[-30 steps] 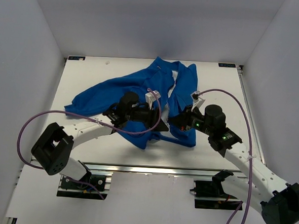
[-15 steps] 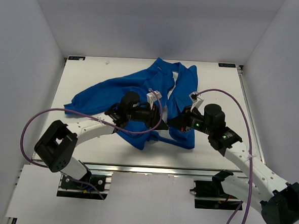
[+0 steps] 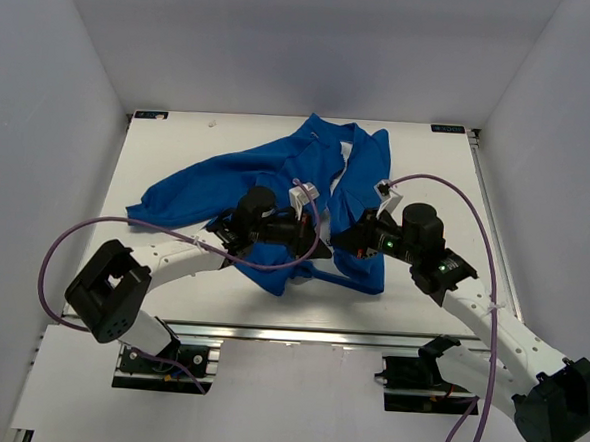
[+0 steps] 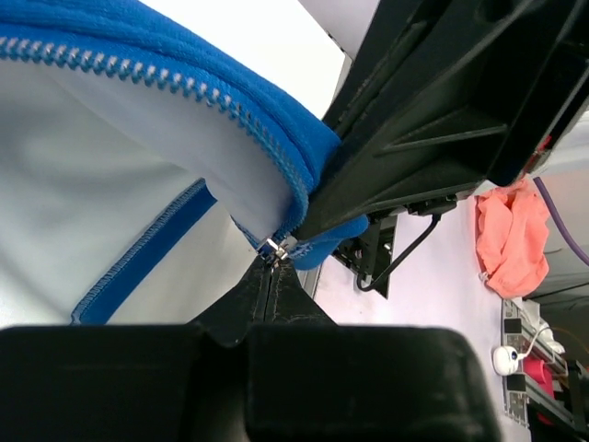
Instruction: Zip up the jacket
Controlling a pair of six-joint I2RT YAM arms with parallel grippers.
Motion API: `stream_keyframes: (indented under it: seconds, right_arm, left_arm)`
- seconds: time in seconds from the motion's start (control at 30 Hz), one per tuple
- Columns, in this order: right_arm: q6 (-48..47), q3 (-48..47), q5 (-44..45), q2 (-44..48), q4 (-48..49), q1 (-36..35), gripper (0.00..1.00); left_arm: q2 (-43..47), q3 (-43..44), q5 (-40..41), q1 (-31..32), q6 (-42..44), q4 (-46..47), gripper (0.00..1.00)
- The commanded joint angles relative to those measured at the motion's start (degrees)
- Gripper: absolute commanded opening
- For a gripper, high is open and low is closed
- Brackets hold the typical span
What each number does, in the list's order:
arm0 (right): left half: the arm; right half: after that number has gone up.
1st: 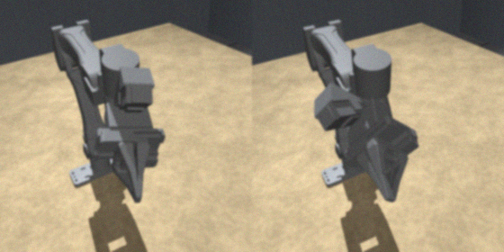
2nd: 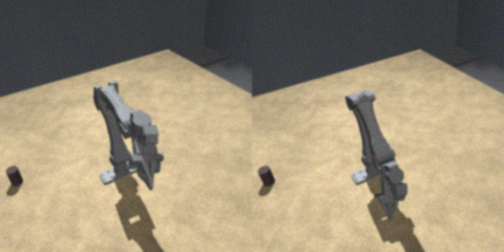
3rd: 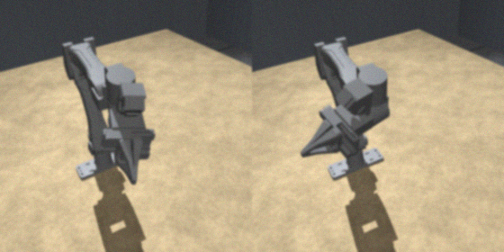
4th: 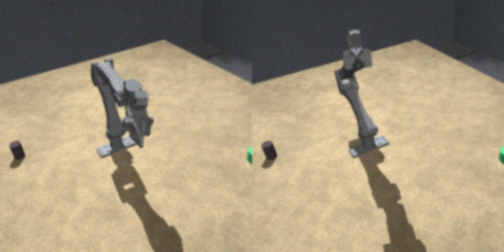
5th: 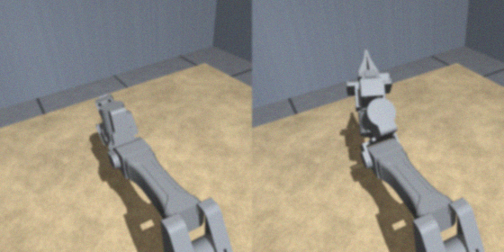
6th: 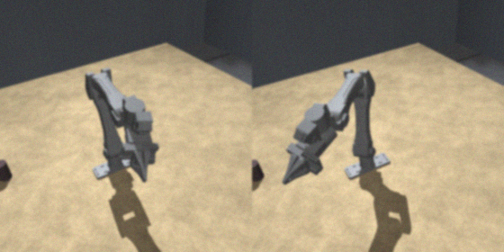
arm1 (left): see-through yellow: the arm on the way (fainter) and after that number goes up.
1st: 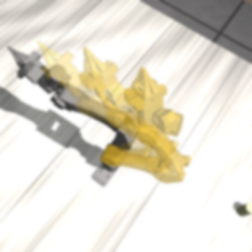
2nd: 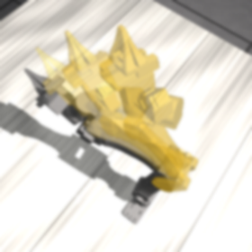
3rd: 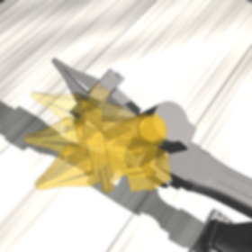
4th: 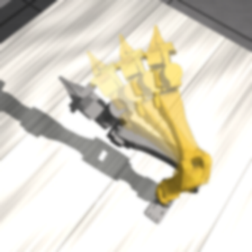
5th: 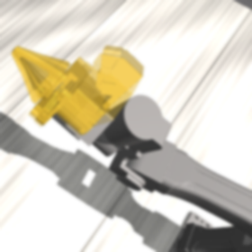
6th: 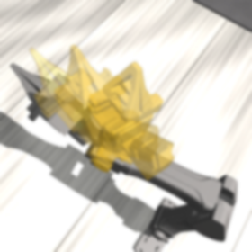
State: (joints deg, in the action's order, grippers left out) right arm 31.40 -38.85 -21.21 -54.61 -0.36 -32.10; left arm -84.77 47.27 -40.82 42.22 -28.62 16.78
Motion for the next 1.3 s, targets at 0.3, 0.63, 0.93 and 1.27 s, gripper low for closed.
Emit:
stream_keyframes:
  seconds: [0.3, 0.63, 0.93, 1.27]
  right_arm:
    - [-0.7, 0.9, -0.2, -1.6, -2.6, 1.2, 0.0]
    - [0.0, 7.5, 9.2, -10.7, -10.4, 1.2, 0.0]
    - [2.3, -3.9, 22.0, -28.8, -18.2, 1.4, 0.0]
    - [1.5, -16.6, 25.9, -43.9, -21.6, 9.5, 0.0]
  left_arm:
    - [9.7, 0.6, 14.1, 1.4, 2.5, -19.0, 0.66]
    - [11.9, -0.9, 34.2, -0.5, -0.9, -35.6, 0.92]
    - [2.2, 1.2, 30.5, -4.2, -0.1, -31.9, 0.93]
    - [-3.1, 5.9, 25.9, -7.0, 3.0, -32.5, 0.98]
